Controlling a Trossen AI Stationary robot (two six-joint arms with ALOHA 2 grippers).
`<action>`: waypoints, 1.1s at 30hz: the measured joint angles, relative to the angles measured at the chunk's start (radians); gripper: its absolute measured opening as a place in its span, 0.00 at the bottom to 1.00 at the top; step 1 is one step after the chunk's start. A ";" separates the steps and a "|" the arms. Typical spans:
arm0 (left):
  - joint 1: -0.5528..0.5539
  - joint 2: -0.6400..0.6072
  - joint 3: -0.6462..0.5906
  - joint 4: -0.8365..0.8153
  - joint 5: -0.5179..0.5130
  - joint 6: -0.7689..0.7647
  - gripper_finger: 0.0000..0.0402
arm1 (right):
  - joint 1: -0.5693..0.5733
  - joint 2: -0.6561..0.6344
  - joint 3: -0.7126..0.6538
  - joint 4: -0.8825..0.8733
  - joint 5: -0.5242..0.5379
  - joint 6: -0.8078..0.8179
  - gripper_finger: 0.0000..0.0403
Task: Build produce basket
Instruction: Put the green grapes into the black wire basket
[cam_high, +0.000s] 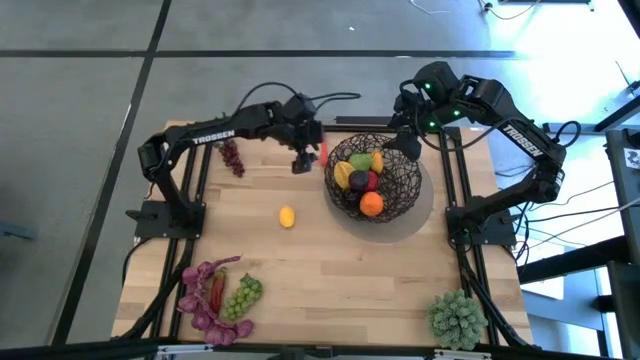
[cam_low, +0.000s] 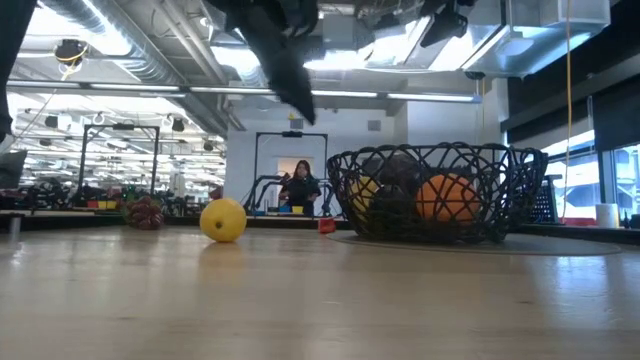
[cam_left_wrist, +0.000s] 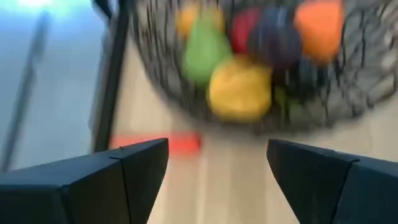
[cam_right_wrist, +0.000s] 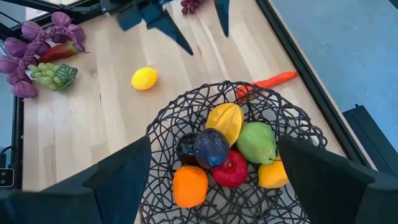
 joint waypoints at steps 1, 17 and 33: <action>0.009 -0.001 0.000 -0.049 0.000 -0.017 0.66 | 0.000 0.000 0.000 0.003 0.000 0.003 0.85; 0.001 -0.078 0.000 -0.637 0.044 -0.359 0.66 | 0.000 0.000 0.000 0.023 0.000 -0.001 0.85; -0.294 -0.384 -0.151 -0.742 0.044 -0.970 0.66 | 0.007 0.001 0.000 0.064 -0.041 0.011 0.85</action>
